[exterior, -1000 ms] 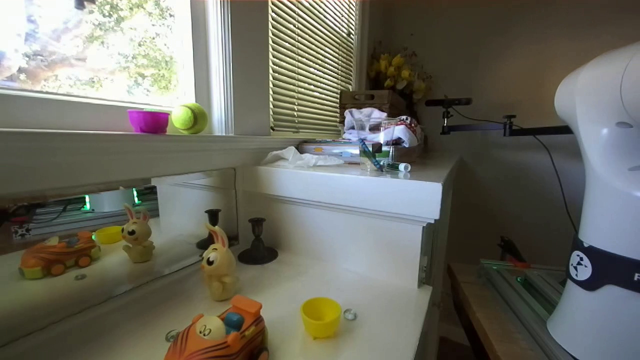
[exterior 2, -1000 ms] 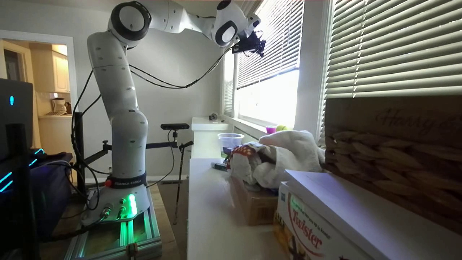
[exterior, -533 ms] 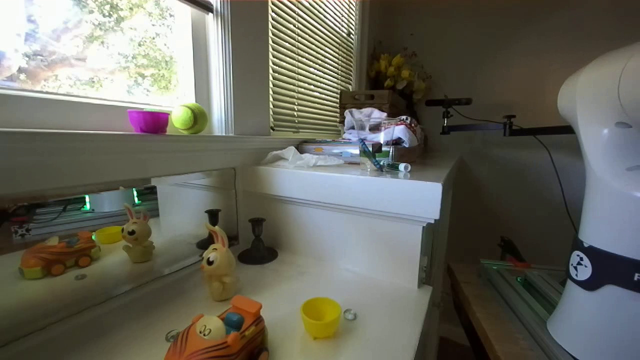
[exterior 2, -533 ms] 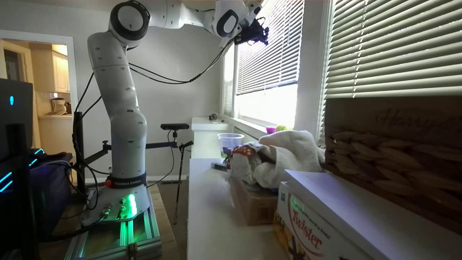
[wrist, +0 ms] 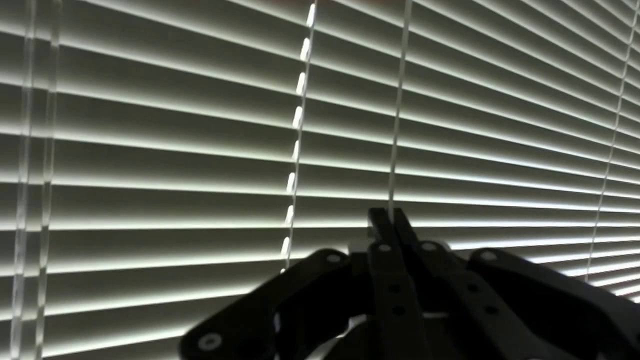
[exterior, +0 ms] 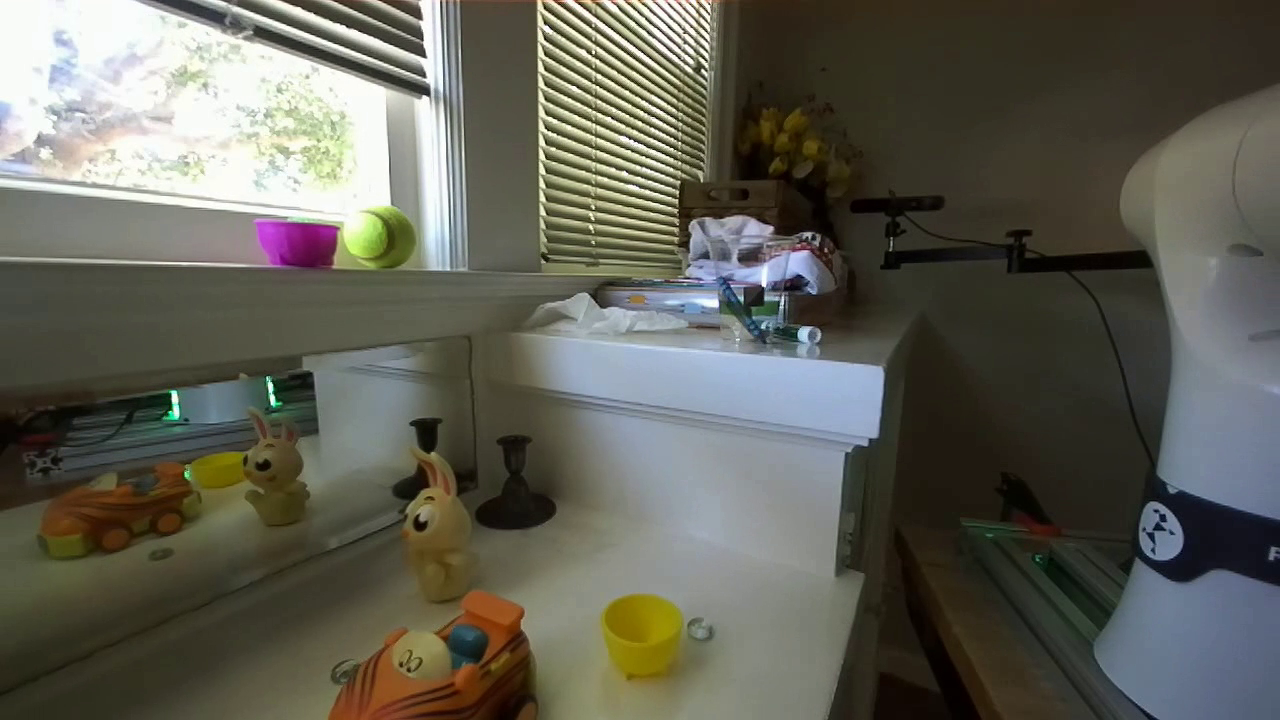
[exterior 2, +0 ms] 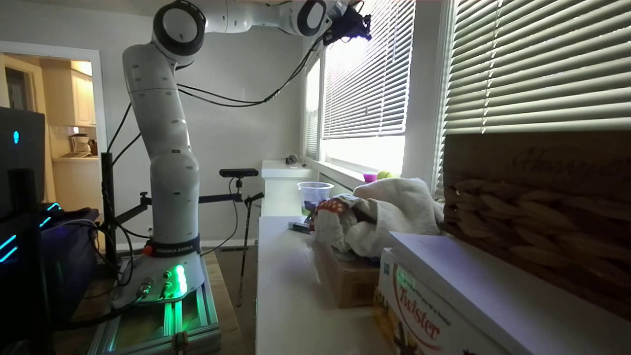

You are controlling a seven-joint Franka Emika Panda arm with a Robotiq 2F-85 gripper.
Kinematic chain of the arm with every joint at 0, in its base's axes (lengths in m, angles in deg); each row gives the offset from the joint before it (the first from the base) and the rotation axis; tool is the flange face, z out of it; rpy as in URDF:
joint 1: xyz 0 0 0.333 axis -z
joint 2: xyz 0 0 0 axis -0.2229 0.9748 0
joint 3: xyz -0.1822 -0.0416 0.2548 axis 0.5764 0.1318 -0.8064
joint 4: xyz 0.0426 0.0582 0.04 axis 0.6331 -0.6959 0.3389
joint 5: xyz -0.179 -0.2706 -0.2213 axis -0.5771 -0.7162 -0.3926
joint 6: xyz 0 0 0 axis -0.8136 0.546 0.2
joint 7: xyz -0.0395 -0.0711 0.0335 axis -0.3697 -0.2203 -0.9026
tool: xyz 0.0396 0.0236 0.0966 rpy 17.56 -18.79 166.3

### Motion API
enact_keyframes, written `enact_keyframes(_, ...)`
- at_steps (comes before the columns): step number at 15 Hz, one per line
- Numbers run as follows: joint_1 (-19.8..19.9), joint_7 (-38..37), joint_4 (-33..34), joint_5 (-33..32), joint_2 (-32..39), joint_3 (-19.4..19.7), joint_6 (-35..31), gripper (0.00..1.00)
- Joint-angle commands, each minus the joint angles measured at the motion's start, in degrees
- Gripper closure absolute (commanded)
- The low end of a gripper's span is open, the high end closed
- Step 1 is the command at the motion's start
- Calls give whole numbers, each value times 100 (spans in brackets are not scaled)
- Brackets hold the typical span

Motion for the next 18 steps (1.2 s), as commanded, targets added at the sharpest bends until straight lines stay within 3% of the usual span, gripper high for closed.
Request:
enact_keyframes(1,204,-403,554,-415,283,-89,-5,100)
enact_keyframes(4,42,-663,871,-712,459,161,25,100)
enact_keyframes(10,189,-942,1231,-1094,670,125,-12,100)
enact_keyframes(11,180,-943,1230,-1125,656,117,17,73)
enact_keyframes(13,155,-977,1127,-1104,570,85,91,66)
enact_keyframes(18,220,-1775,575,-1639,189,-124,763,31)
